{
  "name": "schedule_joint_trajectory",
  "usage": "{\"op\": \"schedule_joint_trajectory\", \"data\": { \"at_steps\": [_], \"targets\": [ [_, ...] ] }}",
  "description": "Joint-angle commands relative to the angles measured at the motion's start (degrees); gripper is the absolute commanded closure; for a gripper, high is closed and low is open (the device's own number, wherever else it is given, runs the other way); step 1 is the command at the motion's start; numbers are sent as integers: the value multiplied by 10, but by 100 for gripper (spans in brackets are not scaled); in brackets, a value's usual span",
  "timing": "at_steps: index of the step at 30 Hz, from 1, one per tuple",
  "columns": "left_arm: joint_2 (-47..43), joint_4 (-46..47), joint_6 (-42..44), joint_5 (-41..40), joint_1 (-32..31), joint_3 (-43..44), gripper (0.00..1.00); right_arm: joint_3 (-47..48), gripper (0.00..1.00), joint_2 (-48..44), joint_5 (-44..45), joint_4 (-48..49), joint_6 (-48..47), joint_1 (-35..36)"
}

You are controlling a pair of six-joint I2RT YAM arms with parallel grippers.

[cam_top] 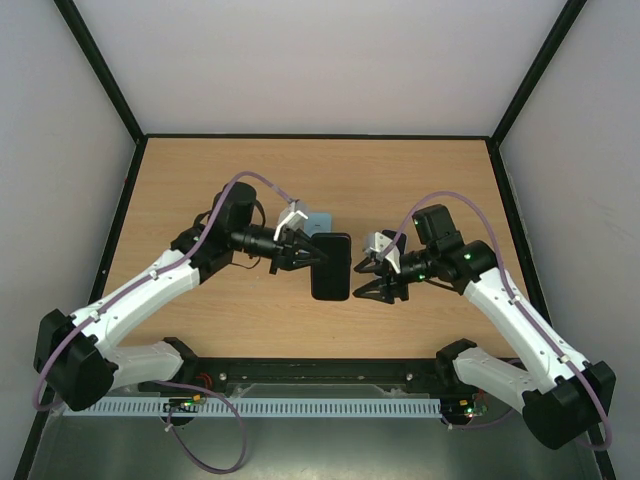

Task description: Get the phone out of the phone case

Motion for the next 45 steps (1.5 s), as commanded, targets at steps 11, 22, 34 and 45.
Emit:
{"op": "schedule_joint_trajectory", "data": {
  "at_steps": [11, 22, 34, 45],
  "targets": [
    [-17, 113, -59, 18, 3, -7, 98, -28, 42, -5, -24, -2, -32, 3],
    [-8, 148, -82, 35, 4, -19, 98, -16, 45, -5, -60, -25, -45, 3],
    [-5, 187, -117, 34, 0, -32, 97, 9, 60, 2, -98, -105, -113, 4],
    [2, 186, -120, 33, -6, -30, 97, 10, 57, -3, -102, -28, -29, 4]
  ]
}}
